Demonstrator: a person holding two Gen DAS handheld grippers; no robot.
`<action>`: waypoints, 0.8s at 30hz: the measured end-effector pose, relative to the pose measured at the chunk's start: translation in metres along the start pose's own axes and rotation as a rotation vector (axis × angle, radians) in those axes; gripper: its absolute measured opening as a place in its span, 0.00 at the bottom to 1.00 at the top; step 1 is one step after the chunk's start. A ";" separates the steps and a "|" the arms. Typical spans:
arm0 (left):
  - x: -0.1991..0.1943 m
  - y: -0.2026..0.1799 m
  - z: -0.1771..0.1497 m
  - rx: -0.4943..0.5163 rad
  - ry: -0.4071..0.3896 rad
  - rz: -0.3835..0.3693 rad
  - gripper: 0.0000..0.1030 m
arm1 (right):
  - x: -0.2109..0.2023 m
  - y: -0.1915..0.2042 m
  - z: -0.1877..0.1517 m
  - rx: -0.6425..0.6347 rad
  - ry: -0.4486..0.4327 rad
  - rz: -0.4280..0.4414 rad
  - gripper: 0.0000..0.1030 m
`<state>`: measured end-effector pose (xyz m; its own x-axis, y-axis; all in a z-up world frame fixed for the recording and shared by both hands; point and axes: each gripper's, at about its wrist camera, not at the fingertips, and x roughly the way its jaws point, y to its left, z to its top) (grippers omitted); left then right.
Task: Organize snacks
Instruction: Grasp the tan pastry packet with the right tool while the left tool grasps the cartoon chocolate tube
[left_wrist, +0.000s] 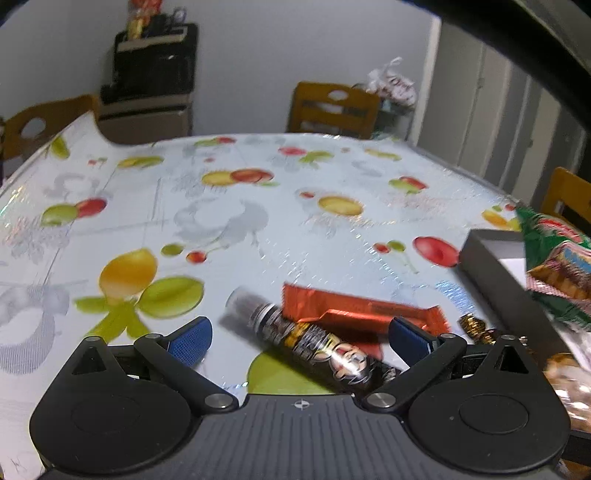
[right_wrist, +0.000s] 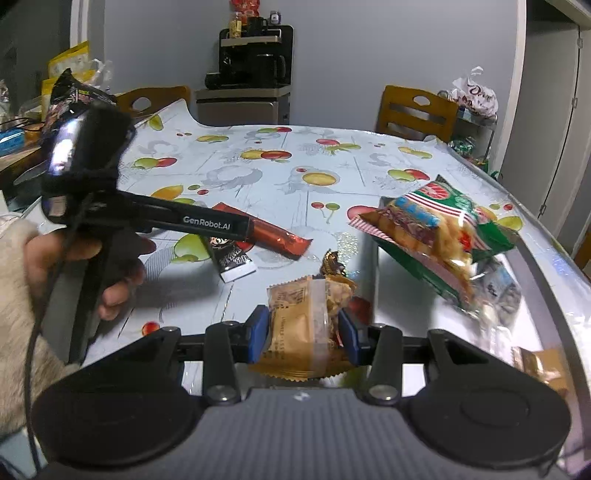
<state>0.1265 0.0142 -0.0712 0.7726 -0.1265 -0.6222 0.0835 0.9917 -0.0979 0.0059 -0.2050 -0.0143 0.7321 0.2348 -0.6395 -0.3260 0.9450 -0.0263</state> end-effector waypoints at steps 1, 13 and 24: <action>0.001 0.000 -0.001 -0.005 0.010 0.020 1.00 | -0.004 -0.002 -0.002 0.010 -0.006 0.015 0.40; -0.030 0.016 -0.019 -0.047 0.056 0.137 1.00 | -0.028 -0.001 -0.008 0.005 -0.070 0.107 0.40; -0.007 -0.021 -0.002 0.113 0.056 0.156 0.90 | -0.036 0.001 -0.011 -0.006 -0.091 0.131 0.40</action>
<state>0.1184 -0.0059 -0.0660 0.7456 0.0314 -0.6657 0.0380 0.9953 0.0894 -0.0270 -0.2150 -0.0001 0.7344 0.3757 -0.5652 -0.4254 0.9037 0.0479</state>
